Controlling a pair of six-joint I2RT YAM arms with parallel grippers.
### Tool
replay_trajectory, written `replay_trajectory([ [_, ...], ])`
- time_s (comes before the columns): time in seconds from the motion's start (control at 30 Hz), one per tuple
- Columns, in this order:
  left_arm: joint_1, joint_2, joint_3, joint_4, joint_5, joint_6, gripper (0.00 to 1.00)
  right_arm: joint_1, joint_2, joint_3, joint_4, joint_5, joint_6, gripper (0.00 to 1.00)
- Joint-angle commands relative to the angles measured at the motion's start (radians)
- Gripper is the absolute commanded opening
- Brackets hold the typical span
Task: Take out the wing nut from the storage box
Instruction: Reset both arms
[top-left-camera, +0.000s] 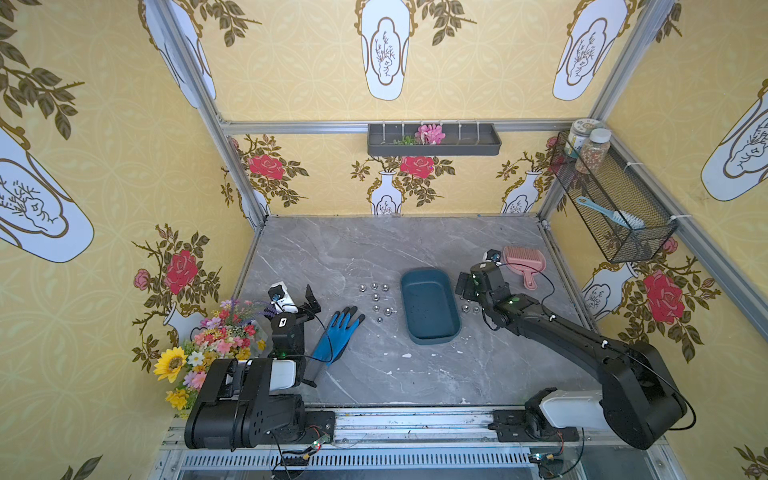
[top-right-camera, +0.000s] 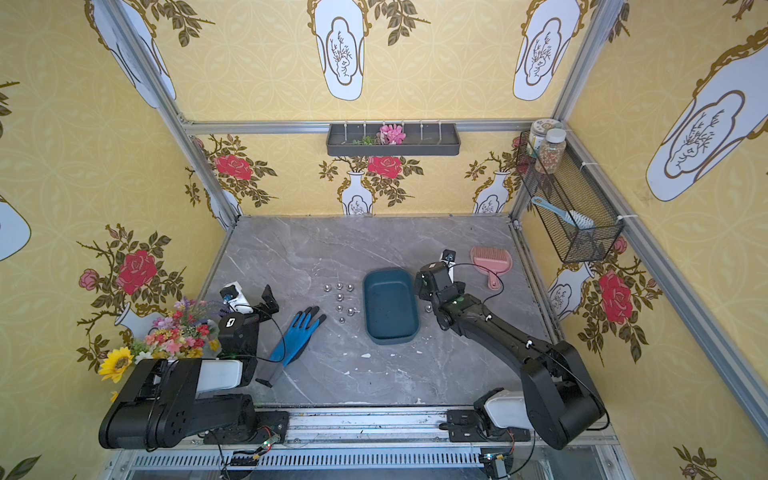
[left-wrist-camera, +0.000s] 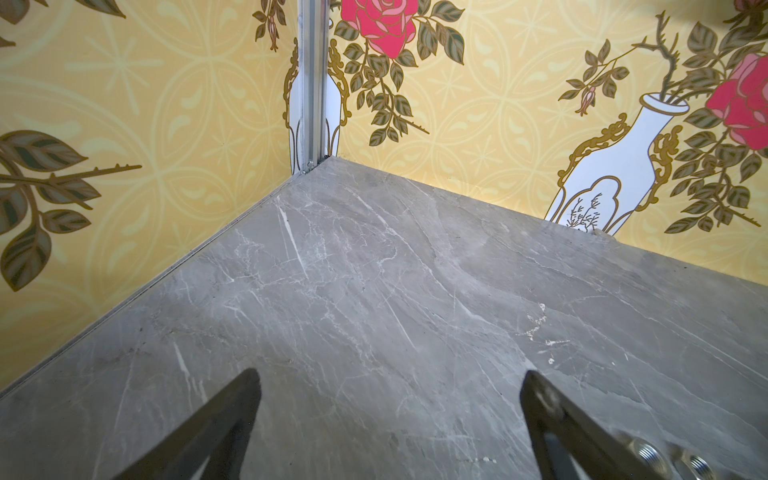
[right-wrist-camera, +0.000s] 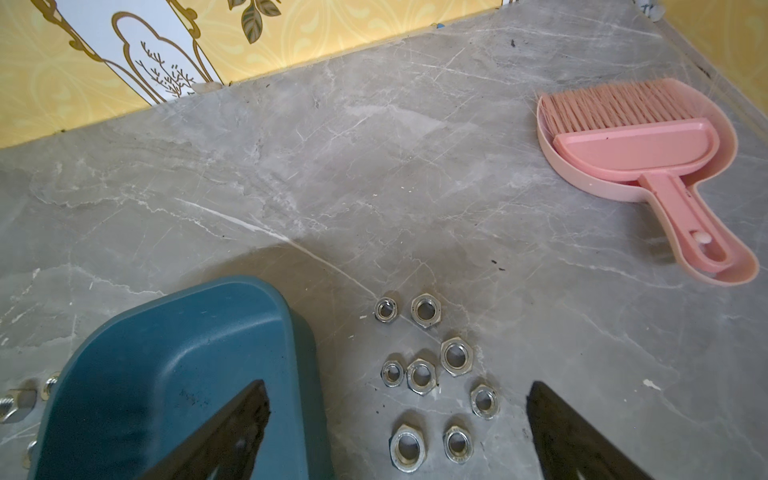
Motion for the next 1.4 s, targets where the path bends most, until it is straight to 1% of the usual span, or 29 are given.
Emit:
replay_trajectory([
  [0.0,0.001,0.002,-0.001,0.023,-0.006,-0.005,0.99,0.015,0.029,0.058,-0.042,0.067,-0.023,0.97],
  [0.1,0.001,0.002,-0.001,0.024,-0.007,-0.005,0.99,0.042,0.059,0.093,-0.076,0.138,-0.029,0.97],
  [0.13,0.001,0.001,-0.002,0.023,-0.007,-0.005,0.99,0.048,0.068,0.096,-0.074,0.143,-0.036,0.97],
  [0.17,0.001,0.001,-0.001,0.024,-0.007,-0.005,0.99,0.048,0.082,0.101,-0.066,0.105,-0.061,0.97],
  [0.23,0.001,0.0,-0.002,0.023,-0.006,-0.005,0.99,0.045,0.115,0.141,-0.131,0.097,-0.045,0.97],
  [0.3,0.001,0.001,-0.001,0.023,-0.006,-0.005,0.99,0.043,0.133,0.161,-0.165,0.114,-0.03,0.97],
  [0.37,0.001,0.001,-0.001,0.023,-0.006,-0.005,0.99,0.01,0.126,0.157,-0.173,0.085,-0.005,0.97],
  [0.47,0.001,0.001,-0.002,0.023,-0.007,-0.005,0.99,-0.075,0.098,0.141,-0.189,0.007,0.043,0.97],
  [0.57,0.001,0.001,-0.002,0.024,-0.006,-0.005,0.99,-0.141,0.039,0.096,-0.155,-0.041,0.036,0.97],
  [0.73,0.001,0.001,-0.002,0.023,-0.006,-0.005,0.99,-0.254,-0.064,0.002,-0.04,-0.19,-0.028,0.97],
  [0.77,0.001,0.002,-0.001,0.025,-0.006,-0.005,0.99,-0.268,-0.096,-0.024,-0.004,-0.194,-0.04,0.97],
  [0.87,0.001,0.002,-0.002,0.025,-0.006,-0.005,0.99,-0.303,-0.206,-0.133,0.143,-0.142,-0.076,0.97],
  [0.9,0.001,0.001,-0.002,0.025,-0.006,-0.005,0.99,-0.313,-0.231,-0.17,0.226,-0.145,-0.15,0.97],
  [0.97,0.001,0.002,-0.001,0.025,-0.006,-0.005,0.99,-0.315,-0.264,-0.254,0.362,-0.071,-0.251,0.97],
  [1.0,0.001,0.002,-0.001,0.025,-0.006,-0.006,0.99,-0.314,-0.272,-0.27,0.382,-0.03,-0.284,0.97],
  [1.1,0.001,0.002,-0.001,0.025,-0.007,-0.006,0.99,-0.316,-0.263,-0.281,0.378,0.059,-0.359,0.97],
  [1.17,0.001,0.003,-0.001,0.025,-0.006,-0.005,0.99,-0.317,-0.235,-0.308,0.433,0.064,-0.423,0.97],
  [1.27,0.001,0.001,-0.002,0.025,-0.006,-0.005,0.99,-0.329,-0.192,-0.351,0.516,0.086,-0.473,0.97],
  [1.37,0.001,0.001,-0.002,0.025,-0.005,-0.005,0.99,-0.348,-0.167,-0.411,0.628,0.058,-0.514,0.97],
])
